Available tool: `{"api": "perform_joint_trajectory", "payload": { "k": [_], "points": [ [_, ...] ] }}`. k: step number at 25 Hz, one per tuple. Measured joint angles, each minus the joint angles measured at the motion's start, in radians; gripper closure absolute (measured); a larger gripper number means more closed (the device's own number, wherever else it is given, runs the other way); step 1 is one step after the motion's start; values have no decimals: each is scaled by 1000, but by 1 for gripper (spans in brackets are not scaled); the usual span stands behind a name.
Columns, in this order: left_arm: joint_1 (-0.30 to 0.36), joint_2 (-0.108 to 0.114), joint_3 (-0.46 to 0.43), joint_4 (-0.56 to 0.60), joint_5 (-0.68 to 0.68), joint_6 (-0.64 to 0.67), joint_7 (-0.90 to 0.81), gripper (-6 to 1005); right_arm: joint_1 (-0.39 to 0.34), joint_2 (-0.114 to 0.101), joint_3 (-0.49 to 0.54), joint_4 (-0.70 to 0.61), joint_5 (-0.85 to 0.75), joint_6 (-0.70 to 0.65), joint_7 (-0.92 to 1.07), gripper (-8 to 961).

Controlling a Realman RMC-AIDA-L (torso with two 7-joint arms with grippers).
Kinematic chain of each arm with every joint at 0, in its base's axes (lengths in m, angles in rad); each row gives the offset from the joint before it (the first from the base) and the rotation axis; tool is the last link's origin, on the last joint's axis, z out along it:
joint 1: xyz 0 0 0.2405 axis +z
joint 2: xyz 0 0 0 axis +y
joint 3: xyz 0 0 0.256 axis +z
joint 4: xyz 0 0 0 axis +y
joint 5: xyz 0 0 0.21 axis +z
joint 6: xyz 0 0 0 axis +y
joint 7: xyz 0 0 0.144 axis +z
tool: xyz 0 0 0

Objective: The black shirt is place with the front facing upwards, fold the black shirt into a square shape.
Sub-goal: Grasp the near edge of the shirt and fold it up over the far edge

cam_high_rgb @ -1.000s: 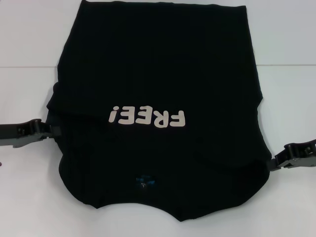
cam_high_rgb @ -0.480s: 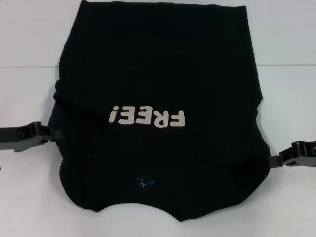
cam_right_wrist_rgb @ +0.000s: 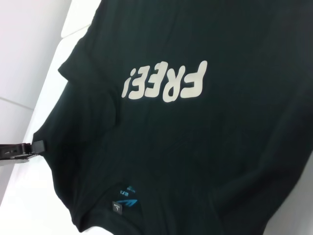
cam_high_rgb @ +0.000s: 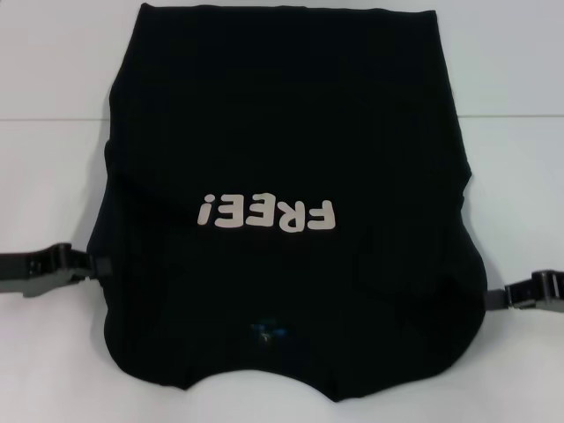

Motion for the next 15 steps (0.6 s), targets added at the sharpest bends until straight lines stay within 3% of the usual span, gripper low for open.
{"api": "perform_joint_trajectory", "payload": {
  "k": [6, 15],
  "points": [
    [34, 11, 15, -1, 3, 57, -6, 963, -35, -6, 3, 1, 0, -35, -63, 943],
    [87, 22, 16, -2, 50, 239, -18, 963, -96, -55, -4, 0, -8, -157, -148, 944]
  ]
}}
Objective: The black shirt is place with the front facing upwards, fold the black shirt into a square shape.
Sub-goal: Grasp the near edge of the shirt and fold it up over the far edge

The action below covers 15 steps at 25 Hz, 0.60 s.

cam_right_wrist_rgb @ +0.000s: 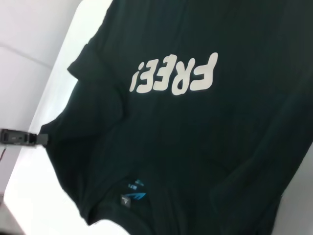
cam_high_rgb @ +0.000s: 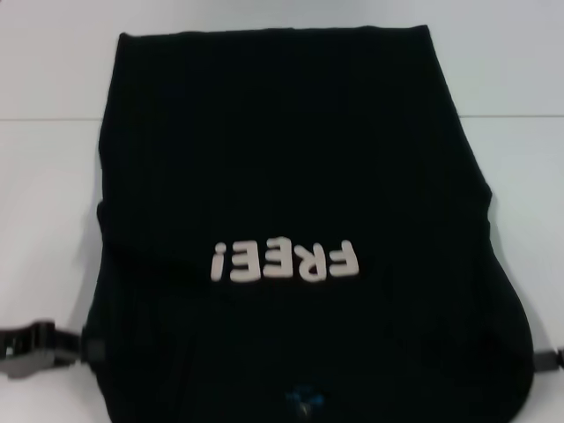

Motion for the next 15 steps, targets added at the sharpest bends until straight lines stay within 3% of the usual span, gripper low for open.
{"api": "perform_joint_trajectory", "payload": {
  "k": [10, 15],
  "points": [
    [-20, 14, 45, -19, 204, 208, 36, 963, -43, 6, -14, 2, -99, -107, -94, 944],
    [-33, 9, 51, -25, 211, 210, 41, 962, -51, 8, -15, 10, -109, -122, -106, 944]
  ]
}}
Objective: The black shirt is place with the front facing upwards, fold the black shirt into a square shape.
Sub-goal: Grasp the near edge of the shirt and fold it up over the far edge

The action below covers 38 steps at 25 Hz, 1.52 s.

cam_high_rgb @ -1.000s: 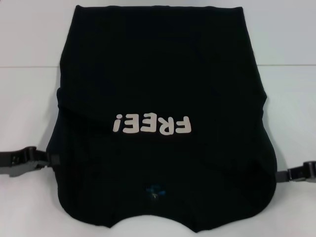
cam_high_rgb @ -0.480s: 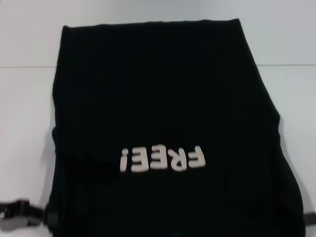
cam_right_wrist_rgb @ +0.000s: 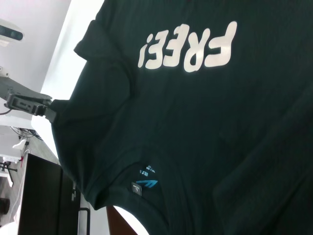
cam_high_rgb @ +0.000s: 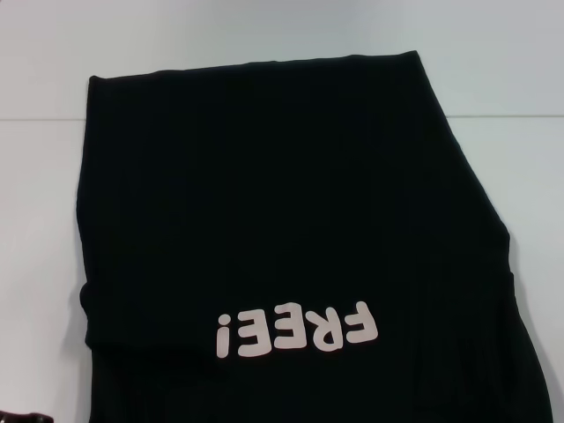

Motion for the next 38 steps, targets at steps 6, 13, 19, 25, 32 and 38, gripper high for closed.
{"api": "perform_joint_trajectory", "payload": {
  "k": [6, 13, 19, 25, 32, 38],
  "points": [
    [-11, 3, -62, 0, -25, -30, -1, 962, 4, -2, 51, 21, 6, 9, 33, 943],
    [-43, 16, -230, 0, -36, -116, -42, 963, 32, -24, 222, 66, 10, 66, 139, 943],
    [-65, 28, -338, -10, -124, -193, -44, 962, 59, -21, 316, 89, 89, 117, 175, 943],
    [-74, 36, -341, -10, -265, -293, -53, 962, 78, -19, 318, 145, 254, 215, 194, 943],
    [-87, 32, -338, -41, -407, -414, -40, 963, 97, -9, 317, 188, 395, 330, 189, 944],
    [-103, 20, -334, -72, -492, -504, 2, 963, 110, 17, 313, 193, 481, 417, 164, 944]
  ]
}}
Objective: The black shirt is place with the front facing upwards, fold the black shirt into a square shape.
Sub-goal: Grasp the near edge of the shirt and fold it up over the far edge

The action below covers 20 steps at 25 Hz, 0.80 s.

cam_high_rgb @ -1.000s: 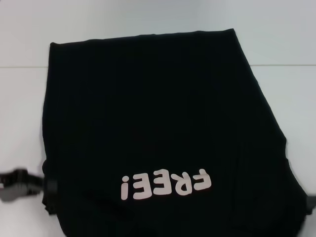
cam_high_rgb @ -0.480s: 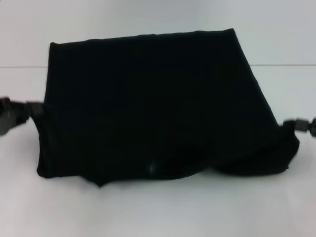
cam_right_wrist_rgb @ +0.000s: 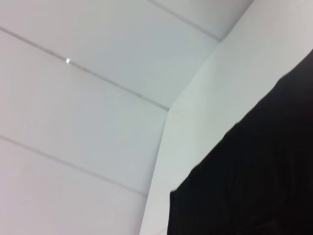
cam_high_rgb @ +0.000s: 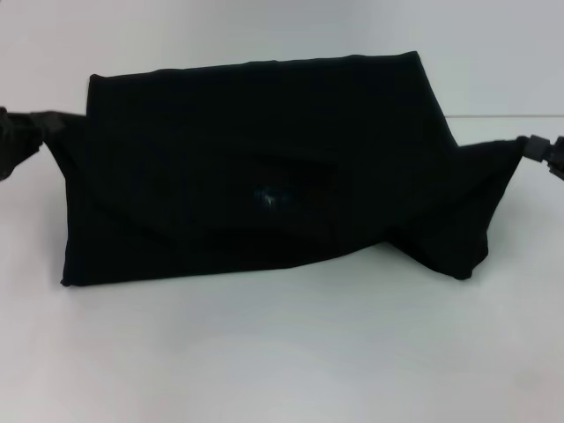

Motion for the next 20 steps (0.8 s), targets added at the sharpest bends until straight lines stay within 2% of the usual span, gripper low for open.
{"api": "perform_joint_trajectory", "payload": {
  "k": [10, 16, 20],
  "points": [
    [-47, -60, 4, -15, -111, -186, 136, 962, 67, 50, -4, 5, 50, 196, -50, 947],
    [-98, -108, 4, -16, -120, -324, 253, 963, 127, 77, -8, 6, 50, 321, -99, 938],
    [-118, -130, 5, -16, -146, -392, 326, 963, 145, 86, -18, 3, 50, 394, -124, 932]
  ]
}}
